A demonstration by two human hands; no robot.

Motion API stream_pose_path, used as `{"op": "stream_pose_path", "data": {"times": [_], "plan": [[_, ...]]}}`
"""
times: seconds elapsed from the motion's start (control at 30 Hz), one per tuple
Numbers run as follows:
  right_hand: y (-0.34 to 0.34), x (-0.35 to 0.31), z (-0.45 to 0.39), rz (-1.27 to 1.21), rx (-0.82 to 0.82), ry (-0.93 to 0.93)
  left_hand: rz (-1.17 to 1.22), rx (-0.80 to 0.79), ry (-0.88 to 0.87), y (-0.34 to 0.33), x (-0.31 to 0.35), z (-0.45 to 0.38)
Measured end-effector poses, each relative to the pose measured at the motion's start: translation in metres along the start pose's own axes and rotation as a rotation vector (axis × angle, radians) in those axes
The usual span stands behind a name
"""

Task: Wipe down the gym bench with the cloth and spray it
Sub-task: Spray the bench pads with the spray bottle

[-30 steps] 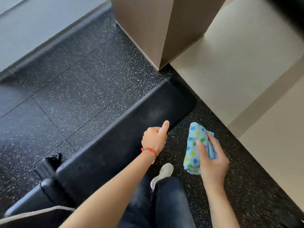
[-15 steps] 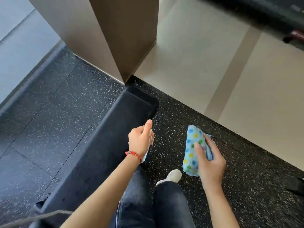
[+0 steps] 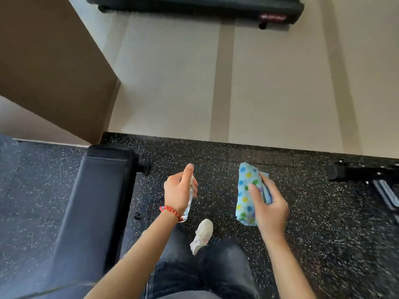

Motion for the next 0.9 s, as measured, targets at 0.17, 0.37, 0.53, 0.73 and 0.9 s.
{"op": "stream_pose_path", "data": {"times": [0.17, 0.37, 0.53, 0.73, 0.9], "plan": [[0.064, 0.020, -0.009, -0.063, 0.163, -0.060, -0.061, -0.192, -0.023, -0.075, 0.011, 0.010], [0.124, 0.032, -0.017, -0.110, 0.367, -0.130, -0.261, -0.411, -0.114, -0.159, 0.030, 0.014], [0.161, 0.041, -0.037, -0.156, 0.484, -0.203, -0.370, -0.572, -0.172, -0.235, 0.041, 0.007], [0.201, 0.028, -0.090, -0.232, 0.641, -0.239, -0.404, -0.749, -0.175, -0.337, 0.063, -0.018], [0.230, 0.008, -0.138, -0.297, 0.718, -0.263, -0.464, -0.851, -0.263, -0.412, 0.089, -0.033]]}}
Point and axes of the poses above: each hand's wrist, its own z-axis away from the middle knuckle, its own y-axis out of the back of the hand, x = y × z, the point moved 2 cm from there along -z, towards the middle knuckle, and after that the axes turned 2 degrees about -y, right-handed, at the moved point
